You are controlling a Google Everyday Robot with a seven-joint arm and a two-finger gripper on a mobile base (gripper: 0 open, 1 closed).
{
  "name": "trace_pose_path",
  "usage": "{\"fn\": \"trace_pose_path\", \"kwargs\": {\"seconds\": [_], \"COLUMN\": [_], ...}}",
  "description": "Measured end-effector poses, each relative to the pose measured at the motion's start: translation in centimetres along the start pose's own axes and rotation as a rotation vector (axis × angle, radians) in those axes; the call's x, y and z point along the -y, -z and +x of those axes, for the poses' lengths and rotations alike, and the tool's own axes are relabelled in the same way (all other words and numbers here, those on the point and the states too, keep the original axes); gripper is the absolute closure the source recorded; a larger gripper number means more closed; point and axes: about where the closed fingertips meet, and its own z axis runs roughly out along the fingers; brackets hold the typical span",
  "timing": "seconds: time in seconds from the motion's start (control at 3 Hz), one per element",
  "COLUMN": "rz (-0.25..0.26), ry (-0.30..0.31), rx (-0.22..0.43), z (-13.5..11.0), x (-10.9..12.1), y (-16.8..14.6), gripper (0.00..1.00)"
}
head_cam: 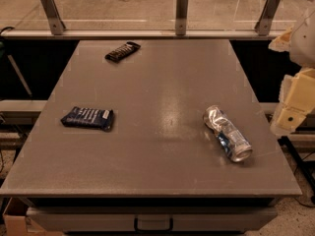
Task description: Pick rxbar blueberry
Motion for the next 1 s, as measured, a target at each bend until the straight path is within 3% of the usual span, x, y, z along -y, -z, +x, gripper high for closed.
{"fn": "trace_pose_path", "kwargs": {"seconds": [0.67,1.0], "rz": [-0.016,-0.05], "ry": [-0.006,0.033], "rx": [0.026,0.097], "z": [-1.1,-6.2], "x": [0.0,-0.5], "y": [-1.0,-4.5], "gripper": [0.0,0.0]}}
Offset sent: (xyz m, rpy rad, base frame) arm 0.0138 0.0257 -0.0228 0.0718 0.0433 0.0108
